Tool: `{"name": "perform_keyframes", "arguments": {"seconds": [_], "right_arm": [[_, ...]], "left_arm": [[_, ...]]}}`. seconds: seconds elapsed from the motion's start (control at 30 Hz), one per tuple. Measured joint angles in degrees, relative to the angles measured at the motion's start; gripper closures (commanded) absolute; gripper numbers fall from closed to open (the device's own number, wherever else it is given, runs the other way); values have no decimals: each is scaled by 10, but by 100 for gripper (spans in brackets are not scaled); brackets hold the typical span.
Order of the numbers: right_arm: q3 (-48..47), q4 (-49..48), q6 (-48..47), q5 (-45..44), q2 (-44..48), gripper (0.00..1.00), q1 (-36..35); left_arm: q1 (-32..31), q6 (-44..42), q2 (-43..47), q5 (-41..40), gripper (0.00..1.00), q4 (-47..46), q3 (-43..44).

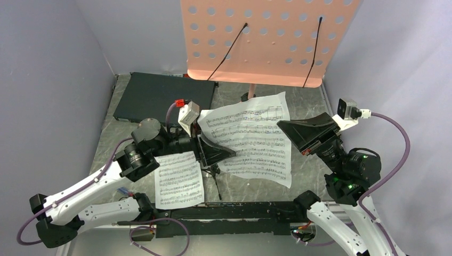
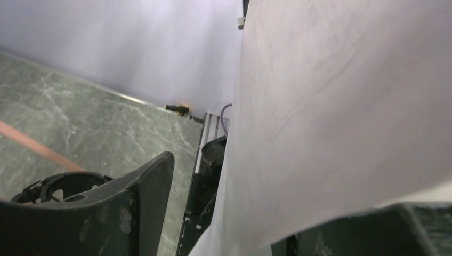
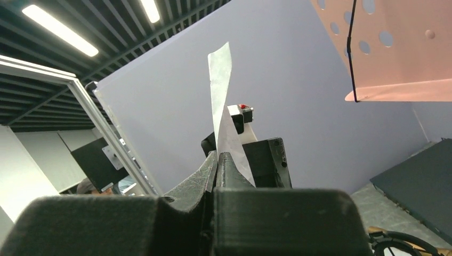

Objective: Set up the instrument practice props

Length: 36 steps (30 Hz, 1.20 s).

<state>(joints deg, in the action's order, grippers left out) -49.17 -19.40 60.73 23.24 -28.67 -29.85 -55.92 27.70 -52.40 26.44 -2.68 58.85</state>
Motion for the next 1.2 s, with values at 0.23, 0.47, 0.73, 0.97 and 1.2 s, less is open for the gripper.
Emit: {"name": "perform_keyframes", "arguments": {"seconds": [0.23,0.47,0.73,0.97,1.2], "right_arm": [[-1,-5,4,-5,-10,100,0],[-19,41,-12,-12,-21,77,0],[-75,165,-94,-43,-22,58,0],[-168,307,-184,-98,-26,44,0],[-247,414,-260,-138,-55,33,0]], "left_arm": [[0,21,-6,20,80,-72,-9],[0,20,-5,15,97,-81,-9],[0,16,15,-14,97,-45,-6],[0,9,18,-31,97,2,38],[0,-6,13,-45,97,49,91]]}}
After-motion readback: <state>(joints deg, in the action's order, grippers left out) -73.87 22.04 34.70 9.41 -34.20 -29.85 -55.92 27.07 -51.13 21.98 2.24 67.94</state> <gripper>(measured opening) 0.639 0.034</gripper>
